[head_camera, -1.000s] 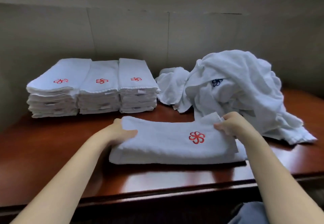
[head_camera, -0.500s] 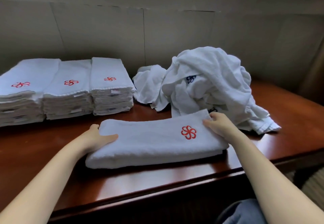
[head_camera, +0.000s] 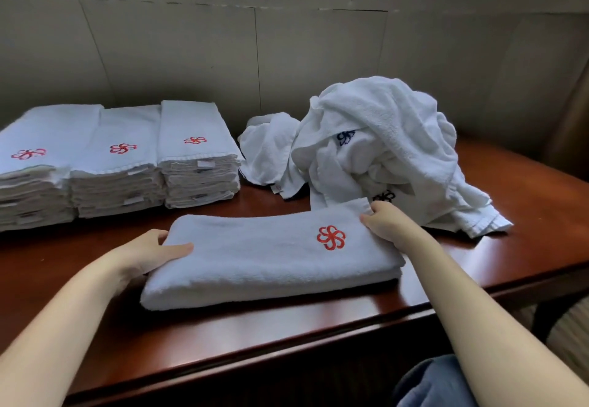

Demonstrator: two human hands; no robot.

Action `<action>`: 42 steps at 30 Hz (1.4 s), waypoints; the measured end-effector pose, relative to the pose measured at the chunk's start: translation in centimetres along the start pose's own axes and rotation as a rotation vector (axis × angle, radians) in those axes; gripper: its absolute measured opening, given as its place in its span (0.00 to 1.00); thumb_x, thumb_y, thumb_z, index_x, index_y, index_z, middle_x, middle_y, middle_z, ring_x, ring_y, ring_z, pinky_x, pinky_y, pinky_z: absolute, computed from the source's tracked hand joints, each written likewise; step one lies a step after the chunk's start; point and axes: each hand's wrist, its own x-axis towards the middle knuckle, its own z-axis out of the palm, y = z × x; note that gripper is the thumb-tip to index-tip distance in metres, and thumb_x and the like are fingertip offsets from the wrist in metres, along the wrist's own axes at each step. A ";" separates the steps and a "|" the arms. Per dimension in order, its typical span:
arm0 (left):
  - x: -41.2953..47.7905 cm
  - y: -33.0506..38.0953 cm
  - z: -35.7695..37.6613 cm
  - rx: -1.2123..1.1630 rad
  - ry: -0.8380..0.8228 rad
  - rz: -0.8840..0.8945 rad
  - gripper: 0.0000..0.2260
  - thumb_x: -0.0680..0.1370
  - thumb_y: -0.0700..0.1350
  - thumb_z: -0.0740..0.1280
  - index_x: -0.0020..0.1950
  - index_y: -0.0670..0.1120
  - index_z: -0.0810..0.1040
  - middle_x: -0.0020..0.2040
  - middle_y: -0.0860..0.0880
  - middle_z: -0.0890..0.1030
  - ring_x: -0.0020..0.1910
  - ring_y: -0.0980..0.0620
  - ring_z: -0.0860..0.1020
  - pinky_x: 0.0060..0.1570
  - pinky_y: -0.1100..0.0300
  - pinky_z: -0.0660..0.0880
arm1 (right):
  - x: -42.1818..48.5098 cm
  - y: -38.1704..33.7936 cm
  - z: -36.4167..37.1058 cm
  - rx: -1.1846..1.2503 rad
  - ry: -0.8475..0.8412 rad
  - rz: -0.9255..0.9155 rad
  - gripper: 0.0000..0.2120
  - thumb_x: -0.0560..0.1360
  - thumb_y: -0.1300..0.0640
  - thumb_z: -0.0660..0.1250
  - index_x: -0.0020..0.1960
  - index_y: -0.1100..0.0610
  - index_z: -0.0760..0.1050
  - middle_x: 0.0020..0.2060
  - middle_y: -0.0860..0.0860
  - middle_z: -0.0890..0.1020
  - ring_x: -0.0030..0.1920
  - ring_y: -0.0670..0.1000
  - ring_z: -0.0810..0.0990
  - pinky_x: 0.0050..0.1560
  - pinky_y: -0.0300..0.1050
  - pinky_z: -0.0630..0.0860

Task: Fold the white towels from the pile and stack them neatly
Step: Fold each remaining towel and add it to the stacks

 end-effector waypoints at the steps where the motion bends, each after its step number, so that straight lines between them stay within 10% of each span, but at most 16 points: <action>1: 0.0 0.1 0.0 -0.006 -0.007 0.001 0.29 0.74 0.50 0.72 0.72 0.42 0.67 0.62 0.43 0.77 0.55 0.46 0.78 0.49 0.56 0.74 | 0.0 -0.2 0.1 -0.076 0.014 0.020 0.06 0.78 0.59 0.59 0.51 0.60 0.70 0.52 0.58 0.76 0.53 0.57 0.74 0.46 0.45 0.67; 4: -0.5 0.2 -0.4 -0.024 -0.076 -0.016 0.42 0.66 0.55 0.78 0.74 0.46 0.63 0.66 0.46 0.74 0.60 0.46 0.76 0.58 0.53 0.73 | -0.7 -0.9 0.9 -0.339 0.145 0.047 0.13 0.76 0.60 0.60 0.59 0.61 0.64 0.60 0.61 0.70 0.60 0.62 0.70 0.51 0.50 0.68; 8: -2.4 0.1 -1.1 -0.050 -0.370 0.004 0.46 0.55 0.51 0.83 0.69 0.54 0.67 0.60 0.55 0.78 0.56 0.56 0.79 0.49 0.59 0.77 | -1.6 -3.0 2.8 -0.431 0.265 -0.478 0.23 0.76 0.60 0.62 0.70 0.56 0.65 0.66 0.57 0.69 0.66 0.59 0.66 0.63 0.49 0.63; 11: -1.6 -0.3 -1.9 -0.091 -0.032 0.055 0.49 0.60 0.51 0.81 0.75 0.48 0.61 0.70 0.45 0.71 0.65 0.47 0.73 0.62 0.54 0.71 | -2.7 -4.7 5.2 -0.475 -0.059 -0.577 0.22 0.80 0.46 0.56 0.72 0.51 0.63 0.68 0.53 0.70 0.69 0.54 0.65 0.70 0.53 0.57; 15: -0.5 -1.3 -2.3 -0.240 0.594 -0.024 0.37 0.77 0.50 0.68 0.79 0.45 0.50 0.75 0.39 0.61 0.72 0.39 0.63 0.68 0.49 0.64 | -3.4 -6.3 6.5 -0.575 -0.113 -0.522 0.23 0.75 0.35 0.56 0.59 0.50 0.71 0.50 0.51 0.78 0.54 0.56 0.75 0.48 0.48 0.69; 19: -0.3 -2.1 -0.8 -0.211 0.438 -0.094 0.38 0.77 0.51 0.68 0.78 0.42 0.49 0.74 0.40 0.63 0.66 0.39 0.70 0.56 0.51 0.74 | -3.6 -7.4 7.1 -0.495 -0.180 -0.502 0.19 0.75 0.35 0.58 0.40 0.51 0.66 0.36 0.46 0.72 0.43 0.53 0.73 0.36 0.44 0.66; 28: -0.5 -2.8 0.6 -0.542 0.611 0.026 0.33 0.77 0.43 0.69 0.77 0.43 0.56 0.66 0.40 0.73 0.65 0.43 0.73 0.67 0.52 0.67 | -4.0 -8.9 7.8 0.095 -0.613 -0.378 0.28 0.75 0.40 0.63 0.72 0.48 0.62 0.68 0.45 0.68 0.64 0.45 0.69 0.63 0.40 0.65; 35: -2.9 -1.4 1.0 -0.442 0.065 0.081 0.41 0.75 0.44 0.71 0.77 0.60 0.47 0.64 0.54 0.70 0.54 0.52 0.78 0.38 0.57 0.78 | -3.9 -10.5 8.7 0.452 -0.731 -0.339 0.15 0.81 0.47 0.56 0.66 0.47 0.69 0.62 0.48 0.72 0.62 0.49 0.72 0.65 0.47 0.68; 42: -3.1 -2.1 0.2 -0.544 -0.008 0.205 0.29 0.74 0.31 0.68 0.72 0.50 0.67 0.61 0.47 0.77 0.54 0.50 0.79 0.50 0.54 0.79 | -3.0 -10.7 10.0 0.685 -0.862 -0.173 0.21 0.75 0.69 0.60 0.62 0.51 0.76 0.60 0.54 0.78 0.53 0.51 0.81 0.46 0.41 0.79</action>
